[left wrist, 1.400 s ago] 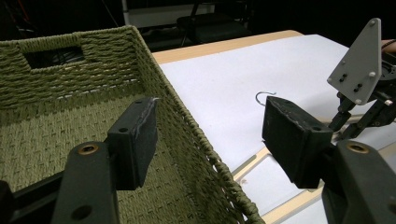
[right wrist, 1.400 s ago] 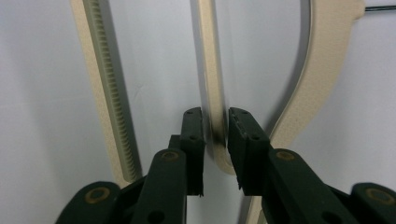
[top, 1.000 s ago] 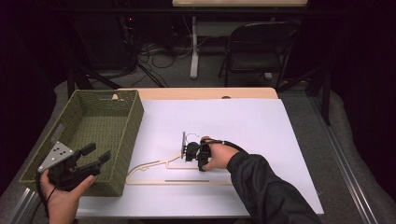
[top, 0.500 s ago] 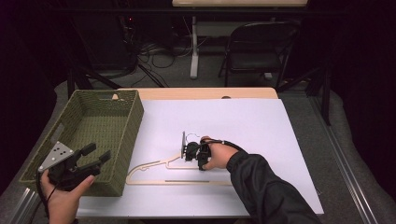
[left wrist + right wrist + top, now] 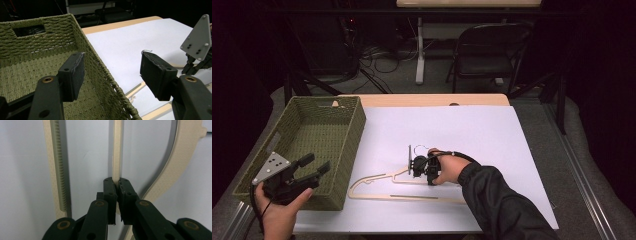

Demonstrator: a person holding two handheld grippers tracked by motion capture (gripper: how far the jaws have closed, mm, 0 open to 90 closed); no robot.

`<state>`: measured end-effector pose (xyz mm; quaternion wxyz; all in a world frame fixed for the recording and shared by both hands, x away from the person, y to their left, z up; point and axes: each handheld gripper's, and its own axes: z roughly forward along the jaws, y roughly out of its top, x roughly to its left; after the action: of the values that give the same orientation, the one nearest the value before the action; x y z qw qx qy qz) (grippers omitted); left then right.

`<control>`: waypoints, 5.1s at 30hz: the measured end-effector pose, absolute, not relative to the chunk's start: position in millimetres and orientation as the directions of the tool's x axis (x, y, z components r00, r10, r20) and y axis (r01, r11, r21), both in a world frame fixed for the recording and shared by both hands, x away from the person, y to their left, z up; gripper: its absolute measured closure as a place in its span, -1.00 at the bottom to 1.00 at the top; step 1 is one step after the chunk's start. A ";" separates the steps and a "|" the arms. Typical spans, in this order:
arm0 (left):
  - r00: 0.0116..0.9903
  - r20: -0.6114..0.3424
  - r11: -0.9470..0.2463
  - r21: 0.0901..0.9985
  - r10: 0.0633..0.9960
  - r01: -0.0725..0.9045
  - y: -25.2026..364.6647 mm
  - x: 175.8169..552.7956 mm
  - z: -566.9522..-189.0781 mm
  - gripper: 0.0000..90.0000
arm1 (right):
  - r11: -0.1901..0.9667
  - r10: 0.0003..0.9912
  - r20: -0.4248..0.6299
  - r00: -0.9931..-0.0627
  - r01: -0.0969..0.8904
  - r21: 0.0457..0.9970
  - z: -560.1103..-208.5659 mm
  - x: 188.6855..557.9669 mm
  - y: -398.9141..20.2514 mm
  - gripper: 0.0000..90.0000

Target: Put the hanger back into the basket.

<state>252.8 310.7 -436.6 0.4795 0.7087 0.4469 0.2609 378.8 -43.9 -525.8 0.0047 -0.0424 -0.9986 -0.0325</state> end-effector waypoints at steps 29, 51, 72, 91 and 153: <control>0.670 -0.046 -0.299 0.871 0.741 0.391 236.2 259.4 -441.6 -0.17 | 0.992 0.011 -0.193 -0.981 -0.013 0.122 -501.3 342.9 -76.6 0.90; 0.782 -0.164 -0.512 0.672 0.601 0.535 130.8 340.4 -488.0 0.07 | 0.989 -0.031 -0.286 -0.958 -0.070 0.127 -489.5 320.9 -88.9 0.90; 0.779 -0.109 -0.622 0.538 0.617 0.568 95.8 355.8 -515.8 0.53 | 0.990 -0.034 -0.293 -0.955 -0.073 0.121 -493.0 319.3 -83.0 0.90; 0.771 -0.092 -0.615 0.547 0.630 0.568 95.0 351.6 -512.9 0.66 | 0.989 -0.001 -0.272 -0.962 -0.041 0.142 -495.6 323.6 -83.5 0.88; 0.827 -0.162 -0.618 0.591 0.538 0.519 107.4 337.8 -497.0 0.30 | 0.878 0.340 -0.230 -0.912 0.220 0.424 -485.9 352.0 -91.9 0.65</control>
<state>337.8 107.4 -497.0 0.3233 0.8994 0.2938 0.0153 352.0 -91.9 -485.9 -0.1506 -0.1463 -0.9573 -0.1985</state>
